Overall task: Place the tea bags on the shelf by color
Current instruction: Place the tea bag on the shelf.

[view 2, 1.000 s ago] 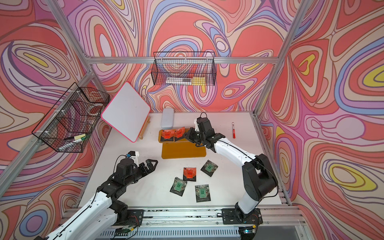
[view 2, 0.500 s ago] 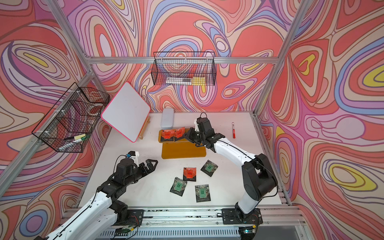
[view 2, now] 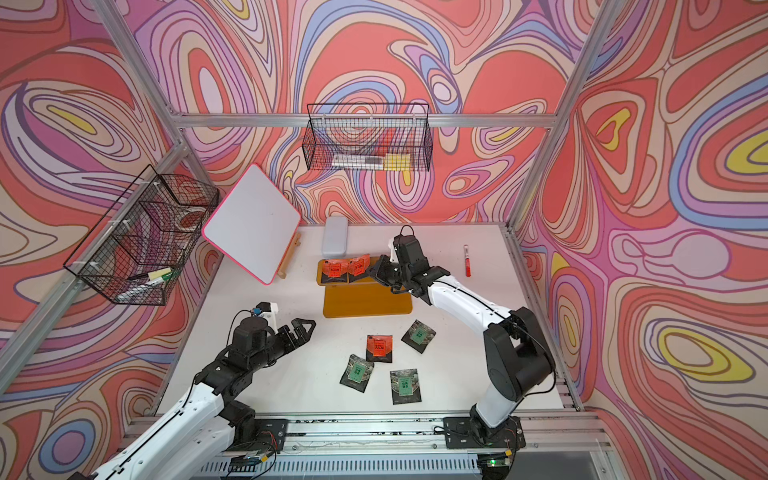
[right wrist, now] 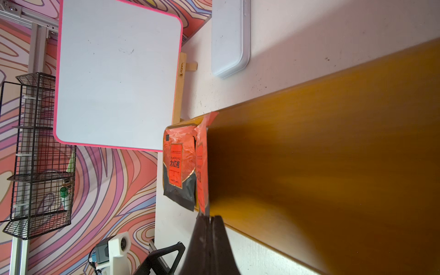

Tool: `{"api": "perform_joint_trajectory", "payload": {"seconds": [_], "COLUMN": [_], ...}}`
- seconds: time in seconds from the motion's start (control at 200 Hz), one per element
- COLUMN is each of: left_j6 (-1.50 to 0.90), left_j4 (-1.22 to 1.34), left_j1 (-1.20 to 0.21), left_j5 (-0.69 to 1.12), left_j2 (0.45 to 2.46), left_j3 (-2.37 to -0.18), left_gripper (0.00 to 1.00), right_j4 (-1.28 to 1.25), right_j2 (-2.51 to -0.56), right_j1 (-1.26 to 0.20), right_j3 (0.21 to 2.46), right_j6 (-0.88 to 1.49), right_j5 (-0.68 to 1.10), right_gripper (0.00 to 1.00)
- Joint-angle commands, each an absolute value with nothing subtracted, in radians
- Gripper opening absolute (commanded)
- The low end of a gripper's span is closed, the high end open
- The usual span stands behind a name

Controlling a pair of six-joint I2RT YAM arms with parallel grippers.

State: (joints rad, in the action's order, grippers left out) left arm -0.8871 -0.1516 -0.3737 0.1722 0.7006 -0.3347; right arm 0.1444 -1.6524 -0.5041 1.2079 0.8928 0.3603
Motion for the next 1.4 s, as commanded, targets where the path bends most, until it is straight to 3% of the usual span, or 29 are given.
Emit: {"api": "perform_joint_trajectory", "payload": {"seconds": [0.0,0.876,1.147,1.397], "left_j6": [-0.877,-0.879,-0.886,-0.946], "left_j4": [-0.167,-0.151,-0.091,0.051], "left_j1": [-0.379,-0.379,-0.379,-0.406], "left_j5": [0.161,0.18,0.241,0.303], "left_j2": [0.695,0.707,0.753,0.824], "left_j3": [-0.332,-0.336,-0.337,-0.313], "left_gripper": [0.99,0.99,0.99,0.99], "right_j4": [0.157,0.237,0.3,0.347], "right_j2": [-1.658,-1.642,-1.586,-1.443], "right_j1": [-0.499,-0.5,-0.499,-0.5], "right_j3": [1.225,1.242,1.229,1.127], "right_j6": [0.893,0.864,0.83,0.742], "right_j5": [0.354,0.312,0.258,0.235], "right_gripper": [0.01,0.33,0.49,0.52]}}
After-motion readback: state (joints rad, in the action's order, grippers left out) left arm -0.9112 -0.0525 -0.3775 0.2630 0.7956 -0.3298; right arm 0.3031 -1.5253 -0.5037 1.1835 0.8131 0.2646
